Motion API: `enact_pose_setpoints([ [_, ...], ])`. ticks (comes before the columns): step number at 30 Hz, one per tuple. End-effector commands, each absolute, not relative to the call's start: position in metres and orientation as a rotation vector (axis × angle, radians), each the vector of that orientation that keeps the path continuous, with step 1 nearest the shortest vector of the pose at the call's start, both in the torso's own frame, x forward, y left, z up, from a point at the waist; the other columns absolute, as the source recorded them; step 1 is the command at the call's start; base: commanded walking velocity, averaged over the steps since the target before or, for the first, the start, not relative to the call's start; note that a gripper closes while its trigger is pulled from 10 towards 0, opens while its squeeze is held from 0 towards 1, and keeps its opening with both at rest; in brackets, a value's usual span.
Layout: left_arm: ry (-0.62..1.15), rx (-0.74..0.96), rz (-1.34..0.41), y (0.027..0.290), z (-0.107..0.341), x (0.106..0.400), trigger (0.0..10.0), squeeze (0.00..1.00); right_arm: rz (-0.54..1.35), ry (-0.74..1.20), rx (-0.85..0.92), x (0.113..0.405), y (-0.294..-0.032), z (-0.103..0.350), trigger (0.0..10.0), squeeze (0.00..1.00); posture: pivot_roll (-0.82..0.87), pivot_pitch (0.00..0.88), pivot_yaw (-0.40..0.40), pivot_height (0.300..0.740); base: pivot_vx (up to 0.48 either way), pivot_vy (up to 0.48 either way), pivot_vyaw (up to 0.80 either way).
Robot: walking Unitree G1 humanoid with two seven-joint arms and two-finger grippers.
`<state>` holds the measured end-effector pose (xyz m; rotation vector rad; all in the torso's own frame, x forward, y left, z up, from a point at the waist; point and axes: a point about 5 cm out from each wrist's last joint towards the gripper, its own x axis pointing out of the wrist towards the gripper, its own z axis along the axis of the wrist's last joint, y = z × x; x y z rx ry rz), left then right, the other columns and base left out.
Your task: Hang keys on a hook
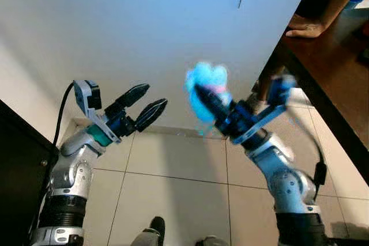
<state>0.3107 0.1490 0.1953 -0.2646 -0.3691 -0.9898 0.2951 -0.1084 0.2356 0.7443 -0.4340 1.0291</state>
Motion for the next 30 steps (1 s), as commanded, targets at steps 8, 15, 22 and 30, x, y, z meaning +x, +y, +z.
enact_pose_setpoints([
  [8,-0.391,-0.236,-1.039,0.151,0.213,0.301,10.0,0.0,1.105,-0.504,0.794,0.292,-0.11,0.253,10.0,0.0,-0.01,0.078,0.061,0.74,0.0,0.0,0.0],
  [15,-0.404,-0.208,-1.047,0.156,0.224,0.294,10.0,0.0,1.145,-0.501,0.773,0.293,-0.112,0.261,10.0,0.0,-0.01,0.083,0.042,0.74,0.0,0.0,0.0],
  [22,-0.414,-0.184,-1.069,0.15,0.229,0.285,10.0,0.0,1.137,-0.513,0.775,0.294,-0.118,0.269,10.0,0.0,-0.01,0.088,0.024,0.74,0.0,0.0,0.0],
  [30,-0.356,-0.096,-1.162,0.129,0.23,0.273,10.0,0.0,1.132,-0.535,0.751,0.297,-0.119,0.279,10.0,0.0,0.0,0.092,0.027,0.74,0.0,0.0,0.0],
])
